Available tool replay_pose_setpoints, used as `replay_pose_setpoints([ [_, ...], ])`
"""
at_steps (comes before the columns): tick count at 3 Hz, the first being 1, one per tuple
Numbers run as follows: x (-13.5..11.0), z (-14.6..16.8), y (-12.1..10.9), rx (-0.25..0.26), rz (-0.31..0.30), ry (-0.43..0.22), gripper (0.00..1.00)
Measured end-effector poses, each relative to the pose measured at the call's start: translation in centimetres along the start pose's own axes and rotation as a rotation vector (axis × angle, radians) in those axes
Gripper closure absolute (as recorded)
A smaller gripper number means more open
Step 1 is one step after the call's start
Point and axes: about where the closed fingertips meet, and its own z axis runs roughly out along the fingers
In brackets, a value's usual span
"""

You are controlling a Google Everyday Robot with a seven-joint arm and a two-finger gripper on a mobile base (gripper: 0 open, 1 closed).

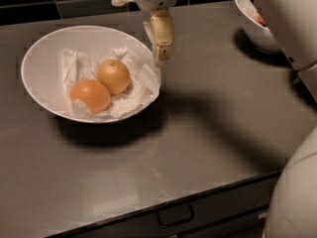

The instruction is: Pick orange from white bowl

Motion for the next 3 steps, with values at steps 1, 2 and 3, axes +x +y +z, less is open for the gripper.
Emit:
replay_pose_setpoints([
  [1,0.0,0.0,0.0,0.0,0.0,0.0,0.0],
  [2,0.0,1.2,-1.4,0.009,-0.013,-0.009,0.0],
  [3,0.0,2.9,-2.6,-0.018,-0.036,-0.037,0.0],
])
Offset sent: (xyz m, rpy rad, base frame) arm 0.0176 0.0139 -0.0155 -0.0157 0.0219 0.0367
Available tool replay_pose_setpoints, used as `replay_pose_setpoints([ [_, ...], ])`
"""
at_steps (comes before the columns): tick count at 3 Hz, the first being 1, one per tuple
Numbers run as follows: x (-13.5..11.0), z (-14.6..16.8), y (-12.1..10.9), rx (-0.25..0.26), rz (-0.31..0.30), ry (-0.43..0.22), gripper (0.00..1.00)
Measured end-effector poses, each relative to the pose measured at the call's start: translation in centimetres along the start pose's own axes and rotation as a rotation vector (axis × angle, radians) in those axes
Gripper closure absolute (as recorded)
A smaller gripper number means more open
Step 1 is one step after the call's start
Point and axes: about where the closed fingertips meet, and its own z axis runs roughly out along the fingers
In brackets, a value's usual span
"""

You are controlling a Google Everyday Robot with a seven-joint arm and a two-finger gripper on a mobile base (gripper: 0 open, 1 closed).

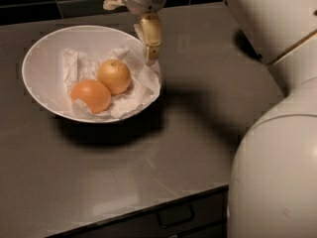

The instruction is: Pick orange from white bowl

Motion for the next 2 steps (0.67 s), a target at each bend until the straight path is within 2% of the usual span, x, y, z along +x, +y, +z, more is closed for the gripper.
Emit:
replay_pose_setpoints([
  [1,0.1,1.2,-0.6,-0.014,-0.009,-0.026,0.0],
  [2,-0.1,2.3,-0.6,-0.026,-0.013,-0.05,0.06],
])
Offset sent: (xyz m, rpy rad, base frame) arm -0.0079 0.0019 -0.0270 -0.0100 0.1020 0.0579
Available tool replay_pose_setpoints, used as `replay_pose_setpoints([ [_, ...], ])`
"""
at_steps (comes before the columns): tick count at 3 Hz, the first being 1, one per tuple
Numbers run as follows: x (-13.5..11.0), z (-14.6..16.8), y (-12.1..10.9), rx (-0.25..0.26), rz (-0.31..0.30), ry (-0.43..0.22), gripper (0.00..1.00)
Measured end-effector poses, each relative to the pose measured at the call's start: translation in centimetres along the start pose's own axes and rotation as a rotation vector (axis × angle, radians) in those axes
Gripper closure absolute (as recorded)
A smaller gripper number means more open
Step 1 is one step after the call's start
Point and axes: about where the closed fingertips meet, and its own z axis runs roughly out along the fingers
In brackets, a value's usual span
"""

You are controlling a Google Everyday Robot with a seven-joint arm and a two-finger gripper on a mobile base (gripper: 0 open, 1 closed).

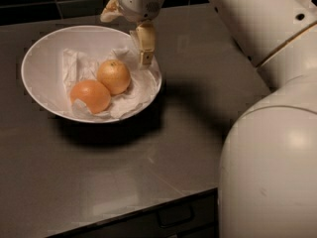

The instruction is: Pick orange from white bowl

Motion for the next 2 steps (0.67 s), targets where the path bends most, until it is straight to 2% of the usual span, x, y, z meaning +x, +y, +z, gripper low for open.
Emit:
replay_pose_setpoints([
  [1,-0.92,0.47,-0.23,-0.009,-0.02,0.01,0.0],
  [2,-0.92,0.48,-0.24,-0.008,-0.02,0.009,0.0],
])
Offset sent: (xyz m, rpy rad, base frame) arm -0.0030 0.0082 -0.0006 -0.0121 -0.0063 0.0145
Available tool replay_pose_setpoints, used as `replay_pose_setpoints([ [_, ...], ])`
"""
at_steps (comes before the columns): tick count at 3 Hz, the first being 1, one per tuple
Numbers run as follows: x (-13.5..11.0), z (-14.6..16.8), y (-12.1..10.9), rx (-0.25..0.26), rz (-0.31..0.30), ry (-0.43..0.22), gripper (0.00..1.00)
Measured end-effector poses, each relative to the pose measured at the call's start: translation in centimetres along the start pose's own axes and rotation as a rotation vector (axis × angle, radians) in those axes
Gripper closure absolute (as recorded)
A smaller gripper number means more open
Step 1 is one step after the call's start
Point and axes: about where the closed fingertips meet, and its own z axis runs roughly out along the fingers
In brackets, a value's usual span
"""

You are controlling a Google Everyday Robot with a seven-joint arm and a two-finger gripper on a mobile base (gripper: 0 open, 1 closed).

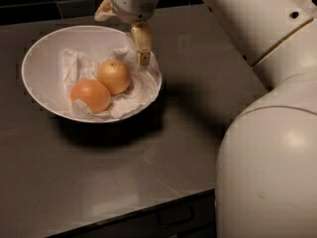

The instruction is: Pick orange from white bowl

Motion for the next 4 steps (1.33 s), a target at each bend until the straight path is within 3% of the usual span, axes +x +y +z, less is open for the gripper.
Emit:
replay_pose_setpoints([
  [1,-0.8,2.0,-1.7,0.005,-0.028,-0.035,0.0],
  [4,-1.8,4.3,-3.1,-0.008,-0.065,-0.069,0.0],
])
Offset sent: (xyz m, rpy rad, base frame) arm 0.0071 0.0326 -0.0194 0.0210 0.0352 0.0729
